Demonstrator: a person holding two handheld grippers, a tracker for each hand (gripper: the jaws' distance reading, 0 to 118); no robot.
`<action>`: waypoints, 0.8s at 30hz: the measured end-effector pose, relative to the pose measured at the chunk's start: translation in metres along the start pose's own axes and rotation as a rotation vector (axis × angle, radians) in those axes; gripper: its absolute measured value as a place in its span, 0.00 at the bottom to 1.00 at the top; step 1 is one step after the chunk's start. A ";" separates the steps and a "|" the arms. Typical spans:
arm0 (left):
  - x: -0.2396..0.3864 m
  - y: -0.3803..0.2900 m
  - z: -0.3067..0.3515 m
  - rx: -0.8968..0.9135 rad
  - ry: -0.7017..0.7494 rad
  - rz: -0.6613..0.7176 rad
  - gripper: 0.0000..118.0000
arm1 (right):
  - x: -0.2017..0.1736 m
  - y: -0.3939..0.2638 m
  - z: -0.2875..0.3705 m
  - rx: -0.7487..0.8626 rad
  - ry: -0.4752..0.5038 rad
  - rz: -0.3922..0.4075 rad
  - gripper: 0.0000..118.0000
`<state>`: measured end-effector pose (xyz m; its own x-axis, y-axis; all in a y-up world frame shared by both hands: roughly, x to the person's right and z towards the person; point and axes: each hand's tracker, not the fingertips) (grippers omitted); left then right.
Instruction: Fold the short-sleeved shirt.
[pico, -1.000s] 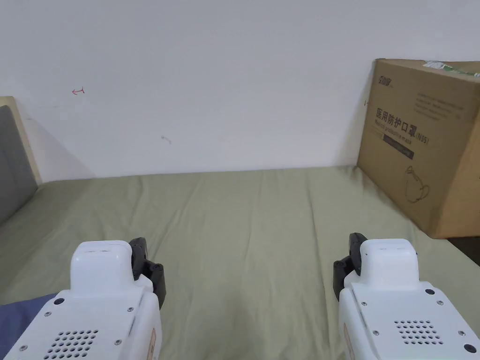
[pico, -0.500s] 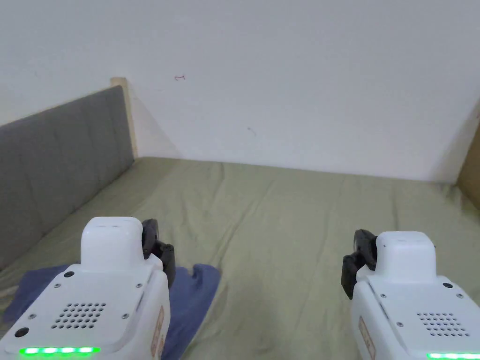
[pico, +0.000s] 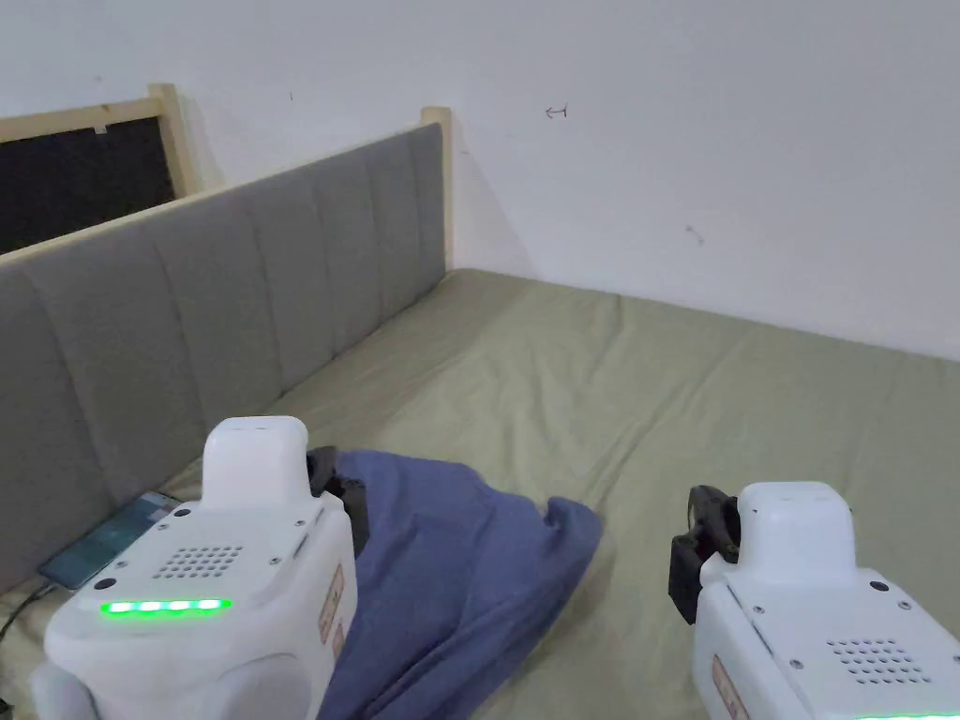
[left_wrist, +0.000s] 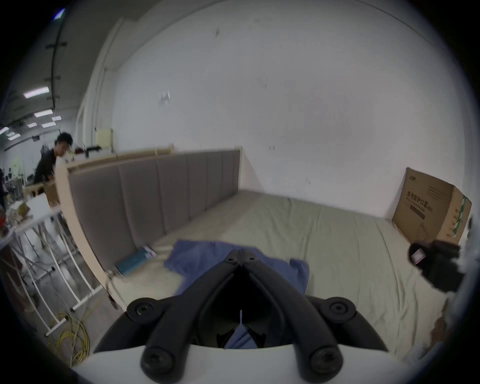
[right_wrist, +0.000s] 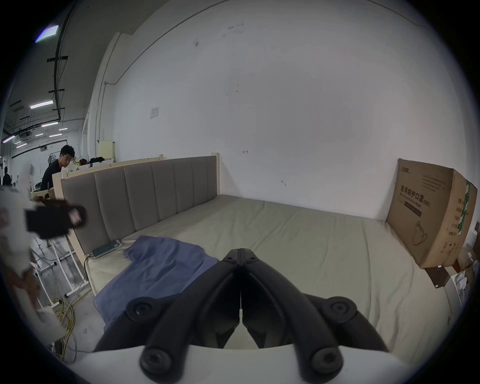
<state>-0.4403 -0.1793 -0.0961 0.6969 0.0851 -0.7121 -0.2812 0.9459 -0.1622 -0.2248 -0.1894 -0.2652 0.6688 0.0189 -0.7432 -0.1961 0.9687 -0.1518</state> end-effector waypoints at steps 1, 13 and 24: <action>-0.001 -0.011 -0.023 -0.060 -0.009 -0.006 0.00 | 0.001 -0.002 -0.002 -0.013 -0.001 -0.002 0.00; -0.029 -0.139 -0.184 -0.638 0.080 0.140 0.58 | 0.022 -0.030 -0.019 -0.149 -0.024 -0.014 0.00; 0.004 -0.127 -0.219 -0.648 -0.028 0.003 0.94 | 0.024 -0.045 -0.032 -0.238 -0.033 -0.041 0.00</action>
<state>-0.5465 -0.3674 -0.2275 0.7103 0.1036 -0.6963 -0.6179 0.5657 -0.5461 -0.2233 -0.2401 -0.2971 0.7022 -0.0073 -0.7119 -0.3293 0.8832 -0.3338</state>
